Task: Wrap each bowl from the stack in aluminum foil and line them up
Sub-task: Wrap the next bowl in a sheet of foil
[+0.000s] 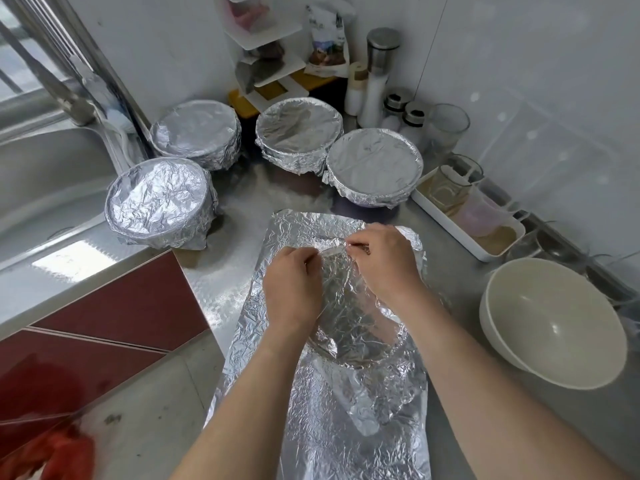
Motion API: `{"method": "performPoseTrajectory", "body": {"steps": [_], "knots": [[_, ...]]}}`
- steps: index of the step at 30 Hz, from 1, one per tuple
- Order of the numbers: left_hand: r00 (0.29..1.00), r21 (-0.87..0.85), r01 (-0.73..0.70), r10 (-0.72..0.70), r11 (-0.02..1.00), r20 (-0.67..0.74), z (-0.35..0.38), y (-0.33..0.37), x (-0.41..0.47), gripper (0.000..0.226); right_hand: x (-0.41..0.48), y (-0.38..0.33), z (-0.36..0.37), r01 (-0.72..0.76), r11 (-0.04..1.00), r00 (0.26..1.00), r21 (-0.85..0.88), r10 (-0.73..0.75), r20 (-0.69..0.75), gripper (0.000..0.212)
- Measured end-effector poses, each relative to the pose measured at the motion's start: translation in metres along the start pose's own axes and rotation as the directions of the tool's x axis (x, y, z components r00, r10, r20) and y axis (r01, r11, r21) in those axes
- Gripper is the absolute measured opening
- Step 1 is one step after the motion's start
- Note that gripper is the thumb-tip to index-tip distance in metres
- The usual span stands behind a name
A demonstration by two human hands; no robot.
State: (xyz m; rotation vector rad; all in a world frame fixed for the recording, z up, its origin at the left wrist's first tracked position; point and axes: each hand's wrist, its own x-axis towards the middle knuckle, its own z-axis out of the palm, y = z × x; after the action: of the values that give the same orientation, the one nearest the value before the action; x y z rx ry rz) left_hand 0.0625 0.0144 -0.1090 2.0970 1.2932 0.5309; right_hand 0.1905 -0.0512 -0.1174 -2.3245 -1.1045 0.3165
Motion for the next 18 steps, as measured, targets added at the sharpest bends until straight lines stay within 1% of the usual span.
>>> {"method": "performPoseTrajectory", "body": {"steps": [4, 5, 7, 8, 10, 14, 16, 18], "knots": [[0.999, -0.002, -0.015, 0.015, 1.000, -0.029, 0.001, -0.002, -0.001, 0.016, 0.007, 0.000, 0.002, 0.049, 0.999, 0.998, 0.009, -0.050, 0.038, 0.006], [0.999, 0.003, -0.026, 0.026, 1.000, -0.023, 0.001, -0.002, -0.001, 0.016, 0.008, 0.000, 0.001, 0.062, 0.998, 0.997, 0.009, -0.062, 0.048, 0.008], [0.998, 0.009, -0.057, 0.057, 0.998, 0.004, 0.003, -0.004, 0.002, 0.017, 0.008, -0.001, 0.001, 0.090, 0.996, 0.992, -0.014, -0.089, 0.085, 0.023], [0.997, 0.006, -0.069, 0.069, 0.998, 0.019, 0.003, -0.005, 0.005, 0.017, 0.009, -0.001, 0.002, 0.101, 0.994, 0.990, -0.030, -0.097, 0.105, 0.026], [0.996, -0.009, -0.081, 0.082, 0.997, 0.046, 0.004, -0.006, 0.010, 0.017, 0.011, 0.000, 0.003, 0.107, 0.994, 0.986, -0.028, -0.102, 0.132, 0.024], [0.995, -0.044, -0.074, 0.077, 0.996, 0.058, 0.008, -0.009, 0.011, 0.017, 0.015, -0.002, 0.004, 0.125, 0.990, 0.980, 0.065, -0.133, 0.147, 0.019], [0.995, -0.108, -0.055, 0.063, 0.993, 0.079, 0.009, -0.012, 0.011, 0.028, 0.016, -0.004, 0.004, 0.142, 0.988, 0.978, 0.064, -0.150, 0.146, 0.020], [0.980, -0.082, -0.104, 0.116, 0.991, 0.160, 0.011, -0.017, 0.016, 0.044, 0.016, -0.006, 0.004, 0.187, 0.982, 0.970, 0.039, -0.191, 0.151, 0.020]]}}
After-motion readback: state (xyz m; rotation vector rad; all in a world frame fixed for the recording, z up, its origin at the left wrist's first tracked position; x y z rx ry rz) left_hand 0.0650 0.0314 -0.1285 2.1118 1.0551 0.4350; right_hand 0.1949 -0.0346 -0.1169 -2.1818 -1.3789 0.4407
